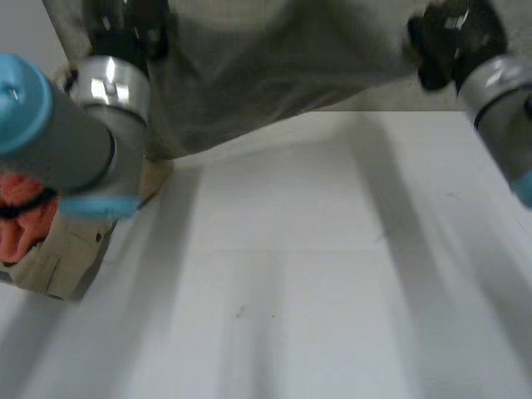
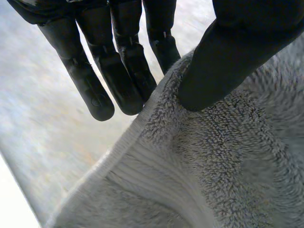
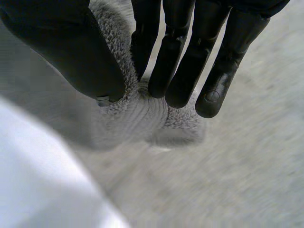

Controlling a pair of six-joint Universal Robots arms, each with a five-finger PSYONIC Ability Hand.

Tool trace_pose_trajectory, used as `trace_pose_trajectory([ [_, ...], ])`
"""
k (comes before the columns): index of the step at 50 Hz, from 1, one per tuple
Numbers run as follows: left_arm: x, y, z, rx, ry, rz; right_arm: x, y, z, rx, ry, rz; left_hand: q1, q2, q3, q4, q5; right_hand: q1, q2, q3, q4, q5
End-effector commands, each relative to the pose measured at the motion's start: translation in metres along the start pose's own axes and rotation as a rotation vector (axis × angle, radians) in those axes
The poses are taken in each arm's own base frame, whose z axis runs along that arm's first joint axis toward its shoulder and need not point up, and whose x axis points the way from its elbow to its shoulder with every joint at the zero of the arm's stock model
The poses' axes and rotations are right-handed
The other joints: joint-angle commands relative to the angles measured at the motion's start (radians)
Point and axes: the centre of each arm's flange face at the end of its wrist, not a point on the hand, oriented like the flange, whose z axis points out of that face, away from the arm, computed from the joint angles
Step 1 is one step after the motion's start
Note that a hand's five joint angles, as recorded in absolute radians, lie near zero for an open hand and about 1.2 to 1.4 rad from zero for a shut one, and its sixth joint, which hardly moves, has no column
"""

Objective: Fold the laundry.

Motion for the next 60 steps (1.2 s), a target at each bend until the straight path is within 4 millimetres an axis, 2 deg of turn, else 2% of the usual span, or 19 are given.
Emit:
trace_pose_trajectory([
  [1, 0.036, 0.063, -0.105, -0.326, 0.245, 0.062, -0.053, 0.106, -0.070, -0.357, -0.261, -0.146, 0.266, 0.196, 0.206, 0.194, 0.238, 0.424, 0.219, 0.214, 0.207, 0.238],
  [3, 0.040, 0.072, -0.121, -0.377, 0.282, 0.083, -0.063, 0.123, -0.089, -0.431, -0.315, -0.193, 0.266, 0.196, 0.206, 0.194, 0.238, 0.424, 0.219, 0.214, 0.207, 0.238],
  [6, 0.051, 0.081, -0.146, -0.444, 0.349, 0.095, -0.072, 0.134, -0.106, -0.499, -0.378, -0.234, 0.266, 0.196, 0.206, 0.194, 0.238, 0.424, 0.219, 0.214, 0.207, 0.238],
  [9, 0.061, 0.082, -0.163, -0.481, 0.405, 0.098, -0.072, 0.137, -0.114, -0.549, -0.416, -0.255, 0.266, 0.196, 0.206, 0.194, 0.238, -0.450, -0.655, -0.660, -0.667, -0.636],
  [10, 0.062, 0.082, -0.165, -0.487, 0.413, 0.098, -0.071, 0.136, -0.113, -0.544, -0.412, -0.248, 0.266, 0.196, 0.206, 0.194, 0.238, -0.590, -0.794, -0.799, -0.806, -0.776],
  [11, 0.063, 0.082, -0.167, -0.492, 0.420, 0.099, -0.068, 0.131, -0.107, -0.519, -0.384, -0.232, 0.266, 0.196, 0.206, 0.194, 0.238, -0.661, -0.865, -0.870, -0.878, -0.847],
  [14, 0.062, 0.079, -0.167, -0.496, 0.425, 0.099, -0.060, 0.120, -0.092, -0.473, -0.326, -0.197, 0.266, 0.196, 0.206, 0.194, 0.238, -0.662, -0.866, -0.871, -0.878, -0.848],
  [15, 0.062, 0.079, -0.167, -0.498, 0.425, 0.101, -0.053, 0.106, -0.083, -0.432, -0.295, -0.175, 0.266, 0.196, 0.206, 0.194, 0.238, -0.659, -0.863, -0.868, -0.875, -0.845],
  [18, 0.061, 0.079, -0.167, -0.505, 0.428, 0.102, -0.043, 0.089, -0.073, -0.392, -0.272, -0.171, 0.266, 0.196, 0.206, 0.194, 0.238, -0.659, -0.863, -0.868, -0.875, -0.845],
  [22, 0.060, 0.081, -0.169, -0.514, 0.430, 0.104, -0.039, 0.079, -0.060, -0.377, -0.307, -0.174, 0.266, 0.196, 0.206, 0.194, 0.238, -0.656, -0.860, -0.865, -0.872, -0.842],
  [28, 0.060, 0.085, -0.172, -0.536, 0.435, 0.109, -0.059, 0.100, -0.039, -0.415, -0.459, -0.191, 0.266, 0.196, 0.206, 0.194, 0.238, -0.615, -0.819, -0.824, -0.831, -0.801],
  [34, 0.058, 0.087, -0.172, -0.548, 0.435, 0.111, -0.074, 0.120, -0.028, -0.464, -0.572, -0.324, 0.266, 0.196, 0.206, 0.194, 0.238, -0.494, -0.699, -0.704, -0.711, -0.680],
  [41, 0.055, 0.091, -0.169, -0.554, 0.424, 0.110, -0.085, 0.144, -0.032, -0.551, -0.619, -0.325, 0.155, 0.084, 0.095, 0.083, 0.127, -0.506, -0.710, -0.715, -0.723, -0.692],
  [47, 0.055, 0.091, -0.168, -0.554, 0.421, 0.111, -0.091, 0.156, -0.039, -0.582, -0.645, -0.307, 0.058, -0.012, -0.001, -0.013, 0.030, -0.480, -0.684, -0.689, -0.696, -0.666],
  [51, 0.055, 0.092, -0.169, -0.558, 0.421, 0.110, -0.091, 0.157, -0.039, -0.590, -0.635, -0.281, -0.194, -0.264, -0.254, -0.266, -0.222, -0.196, -0.400, -0.405, -0.413, -0.382],
  [52, 0.055, 0.092, -0.168, -0.558, 0.419, 0.111, -0.091, 0.157, -0.039, -0.590, -0.630, -0.273, -0.250, -0.320, -0.309, -0.322, -0.278, -0.061, -0.266, -0.271, -0.278, -0.247],
  [53, 0.055, 0.092, -0.168, -0.558, 0.419, 0.111, -0.089, 0.157, -0.038, -0.595, -0.617, -0.255, -0.297, -0.367, -0.357, -0.369, -0.325, 0.187, -0.017, -0.022, -0.029, 0.001],
  [55, 0.054, 0.092, -0.169, -0.563, 0.420, 0.111, -0.087, 0.155, -0.037, -0.592, -0.603, -0.235, -0.482, -0.552, -0.541, -0.553, -0.510, 0.415, 0.210, 0.205, 0.198, 0.229],
  [60, 0.052, 0.093, -0.172, -0.591, 0.424, 0.108, -0.082, 0.144, -0.040, -0.582, -0.574, -0.188, -0.655, -0.726, -0.715, -0.727, -0.683, 0.424, 0.219, 0.214, 0.207, 0.238],
])
